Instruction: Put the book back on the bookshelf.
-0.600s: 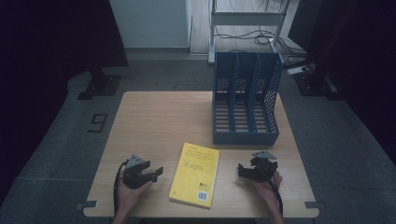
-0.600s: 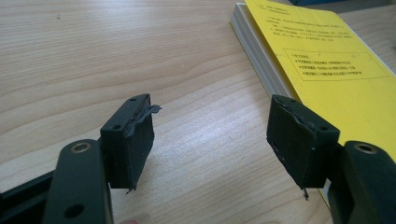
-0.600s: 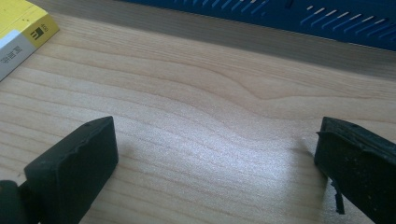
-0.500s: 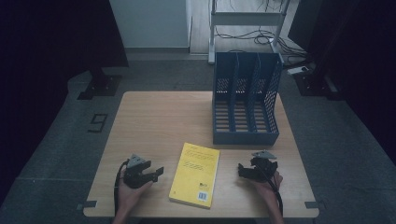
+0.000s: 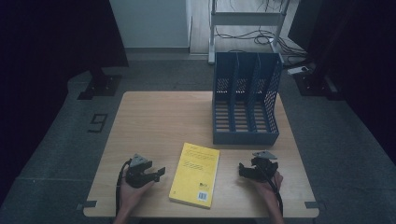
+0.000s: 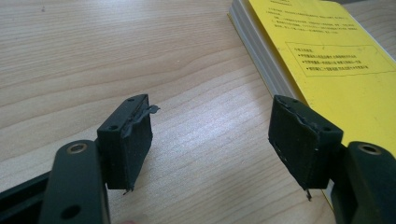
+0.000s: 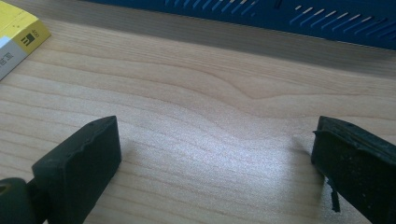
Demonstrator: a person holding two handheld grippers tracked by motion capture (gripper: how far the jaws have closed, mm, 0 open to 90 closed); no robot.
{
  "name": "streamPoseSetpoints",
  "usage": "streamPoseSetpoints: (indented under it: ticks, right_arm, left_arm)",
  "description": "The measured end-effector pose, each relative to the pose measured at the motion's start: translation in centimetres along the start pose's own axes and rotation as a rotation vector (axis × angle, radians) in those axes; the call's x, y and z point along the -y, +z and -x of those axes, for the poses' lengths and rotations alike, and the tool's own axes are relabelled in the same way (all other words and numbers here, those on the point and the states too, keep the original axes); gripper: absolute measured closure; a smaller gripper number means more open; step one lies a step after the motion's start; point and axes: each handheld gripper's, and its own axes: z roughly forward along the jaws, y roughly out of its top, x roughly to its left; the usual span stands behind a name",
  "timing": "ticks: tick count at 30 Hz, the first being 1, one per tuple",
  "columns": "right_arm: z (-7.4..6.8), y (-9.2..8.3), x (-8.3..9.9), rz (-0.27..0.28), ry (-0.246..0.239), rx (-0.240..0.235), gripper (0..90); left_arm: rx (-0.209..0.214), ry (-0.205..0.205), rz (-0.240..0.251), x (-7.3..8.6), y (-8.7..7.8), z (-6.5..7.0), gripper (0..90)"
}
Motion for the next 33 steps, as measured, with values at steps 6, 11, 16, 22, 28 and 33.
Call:
streamPoseSetpoints:
  ticks: [6, 11, 16, 22, 28, 33]
  right_arm:
    - [-0.2, -0.2, 0.1, 0.007, 0.002, 0.002, 5.7]
    - [-0.3, -0.6, 0.0, 0.029, 0.033, -0.011, 9.6]
    - [-0.4, -1.5, -0.3, 0.088, 0.047, -0.018, 12.6]
    - [-0.6, -2.3, -0.5, 0.123, 0.057, -0.034, 13.6]
    - [-1.3, -2.8, -0.6, 0.152, 0.062, -0.068, 14.3]
    - [-2.4, -2.9, -0.8, 0.167, 0.047, -0.094, 14.9]
  left_arm:
    - [0.008, -0.007, 0.000, 0.0, -0.1, 0.0, 30.2]
    - [0.014, -0.006, 0.001, -0.1, -0.2, 0.0, 30.1]
    - [0.015, -0.016, 0.000, -0.1, -0.1, -0.1, 30.1]
    - [0.016, -0.016, 0.000, -0.3, 0.2, 0.5, 29.9]
    - [0.031, -0.020, 0.006, -0.5, 0.0, 0.6, 29.9]
    - [0.045, -0.028, 0.012, -0.6, -0.1, 0.7, 29.9]
